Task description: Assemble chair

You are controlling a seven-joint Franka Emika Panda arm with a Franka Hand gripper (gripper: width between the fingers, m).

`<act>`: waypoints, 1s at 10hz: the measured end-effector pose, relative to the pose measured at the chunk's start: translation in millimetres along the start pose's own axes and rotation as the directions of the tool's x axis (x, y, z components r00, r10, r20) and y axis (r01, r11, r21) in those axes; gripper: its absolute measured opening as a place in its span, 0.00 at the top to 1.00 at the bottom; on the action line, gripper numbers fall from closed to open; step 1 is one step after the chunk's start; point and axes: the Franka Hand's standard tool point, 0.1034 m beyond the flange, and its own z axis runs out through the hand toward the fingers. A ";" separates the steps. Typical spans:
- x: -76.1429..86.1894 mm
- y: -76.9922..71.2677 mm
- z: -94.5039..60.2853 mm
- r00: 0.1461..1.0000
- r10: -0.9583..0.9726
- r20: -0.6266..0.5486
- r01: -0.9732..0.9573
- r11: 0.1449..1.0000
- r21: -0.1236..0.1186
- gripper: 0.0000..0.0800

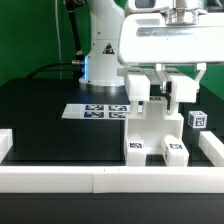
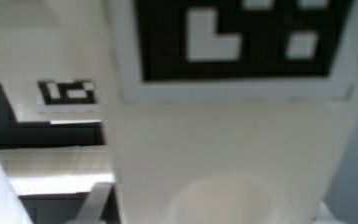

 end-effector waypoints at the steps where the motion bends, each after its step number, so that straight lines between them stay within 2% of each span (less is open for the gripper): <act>1: -2.2 0.6 2.0 1.000 -0.001 0.004 0.001 1.000 -0.002 0.64; 10: -12.5 5.5 15.0 0.999 -0.015 0.030 0.016 1.000 -0.015 0.64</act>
Offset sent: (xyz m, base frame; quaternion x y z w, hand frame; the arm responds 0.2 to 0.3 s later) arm 0.0014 -0.0019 -0.0017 -0.0045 0.0020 0.0032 1.0000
